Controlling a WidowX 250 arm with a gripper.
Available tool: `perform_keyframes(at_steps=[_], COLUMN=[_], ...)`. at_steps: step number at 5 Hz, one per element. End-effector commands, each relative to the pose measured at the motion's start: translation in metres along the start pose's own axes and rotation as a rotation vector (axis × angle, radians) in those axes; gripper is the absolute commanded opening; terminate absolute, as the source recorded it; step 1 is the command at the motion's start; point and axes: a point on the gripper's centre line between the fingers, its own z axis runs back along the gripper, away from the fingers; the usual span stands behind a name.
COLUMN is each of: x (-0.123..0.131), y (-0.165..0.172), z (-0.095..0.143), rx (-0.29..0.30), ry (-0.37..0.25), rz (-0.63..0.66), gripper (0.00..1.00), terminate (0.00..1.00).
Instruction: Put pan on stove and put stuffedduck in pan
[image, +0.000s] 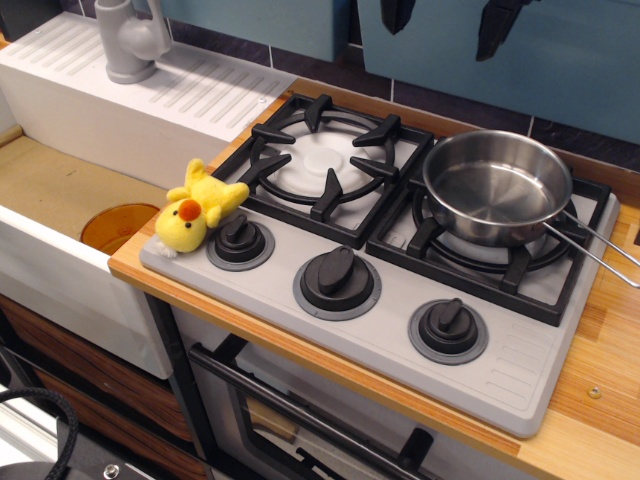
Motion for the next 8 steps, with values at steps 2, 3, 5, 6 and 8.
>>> perform_keyframes(at_steps=[2, 3, 5, 6, 8], x=[0.006, 0.014, 0.010, 0.004, 0.012], y=[-0.004, -0.004, -0.001, -0.002, -0.005], z=[-0.031, -0.066, -0.096, -0.099, -0.108], rx=[-0.032, -0.080, -0.099, -0.108, -0.147], ry=[-0.054, -0.106, -0.155, -0.150, -0.146], rz=[-0.004, -0.029, -0.042, -0.043, -0.068], gripper=[1.00, 1.00, 1.00, 1.00, 0.00], terminate=[0.00, 0.00, 0.00, 0.00, 0.00])
